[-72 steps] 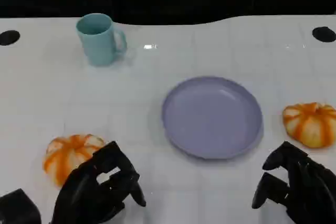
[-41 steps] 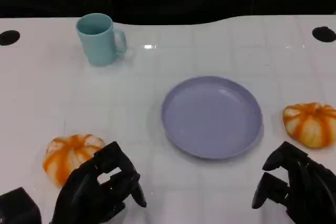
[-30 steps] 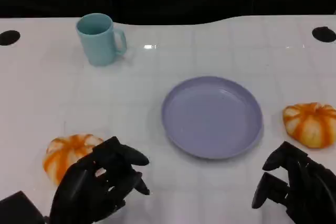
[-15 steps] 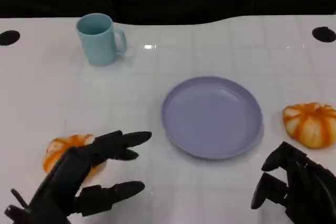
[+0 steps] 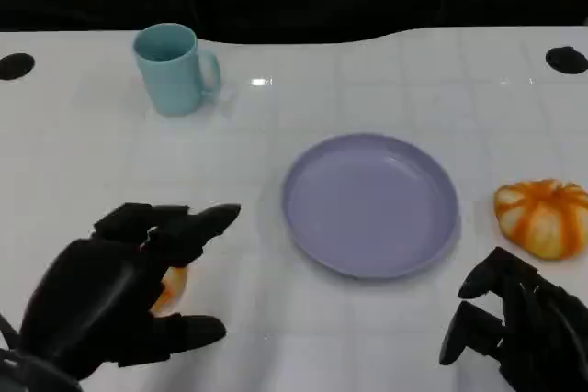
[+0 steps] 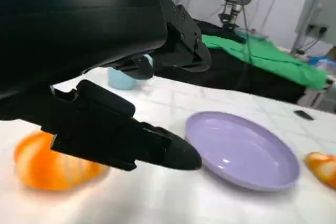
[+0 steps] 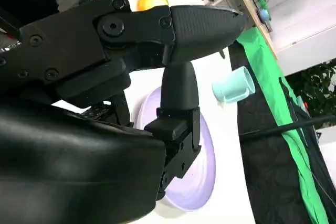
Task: Grasp the bread from the table and place it into the plate.
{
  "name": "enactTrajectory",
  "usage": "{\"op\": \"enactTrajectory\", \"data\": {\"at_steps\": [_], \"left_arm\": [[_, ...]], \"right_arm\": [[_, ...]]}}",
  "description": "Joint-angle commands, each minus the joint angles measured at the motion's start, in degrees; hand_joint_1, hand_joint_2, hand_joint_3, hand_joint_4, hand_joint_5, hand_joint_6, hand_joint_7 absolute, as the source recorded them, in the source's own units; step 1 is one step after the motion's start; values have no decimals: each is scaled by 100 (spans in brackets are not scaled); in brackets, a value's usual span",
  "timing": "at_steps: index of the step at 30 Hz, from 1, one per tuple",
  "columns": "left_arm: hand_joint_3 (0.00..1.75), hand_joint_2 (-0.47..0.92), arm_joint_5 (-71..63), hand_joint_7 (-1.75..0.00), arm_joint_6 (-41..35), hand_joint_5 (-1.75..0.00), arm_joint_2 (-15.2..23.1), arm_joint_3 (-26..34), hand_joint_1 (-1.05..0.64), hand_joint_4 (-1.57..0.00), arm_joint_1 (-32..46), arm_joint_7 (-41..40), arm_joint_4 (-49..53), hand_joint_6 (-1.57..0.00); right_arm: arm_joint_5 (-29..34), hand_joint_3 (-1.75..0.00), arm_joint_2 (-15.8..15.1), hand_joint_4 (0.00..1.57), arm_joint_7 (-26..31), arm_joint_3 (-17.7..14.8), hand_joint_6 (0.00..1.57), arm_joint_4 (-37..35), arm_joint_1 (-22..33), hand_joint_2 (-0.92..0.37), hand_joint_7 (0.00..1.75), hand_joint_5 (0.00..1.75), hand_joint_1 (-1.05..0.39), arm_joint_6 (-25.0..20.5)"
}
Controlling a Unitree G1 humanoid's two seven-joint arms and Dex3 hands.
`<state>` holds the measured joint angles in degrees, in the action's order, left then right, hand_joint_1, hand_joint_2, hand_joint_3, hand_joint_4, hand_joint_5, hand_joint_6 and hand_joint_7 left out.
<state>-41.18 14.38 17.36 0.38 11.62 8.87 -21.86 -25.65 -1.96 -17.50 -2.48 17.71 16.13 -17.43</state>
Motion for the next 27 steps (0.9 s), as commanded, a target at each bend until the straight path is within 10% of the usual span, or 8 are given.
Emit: {"op": "enactTrajectory", "data": {"at_steps": [1,27], "left_arm": [[13,92,-976,0,-791,-33,154,-43,-67,-2,109,404,-682,-27],[1,89,-2645,0,-2264,-18,548,-857,-55,-3,-910,1732,188,-16]], "right_arm": [[-63,-42,-46,62,3,-45,47,119,41,-92,164,175,-53,11],[-35,-44,-68,62,2,-6,45,156,64,-92,166,175,-54,3]]}}
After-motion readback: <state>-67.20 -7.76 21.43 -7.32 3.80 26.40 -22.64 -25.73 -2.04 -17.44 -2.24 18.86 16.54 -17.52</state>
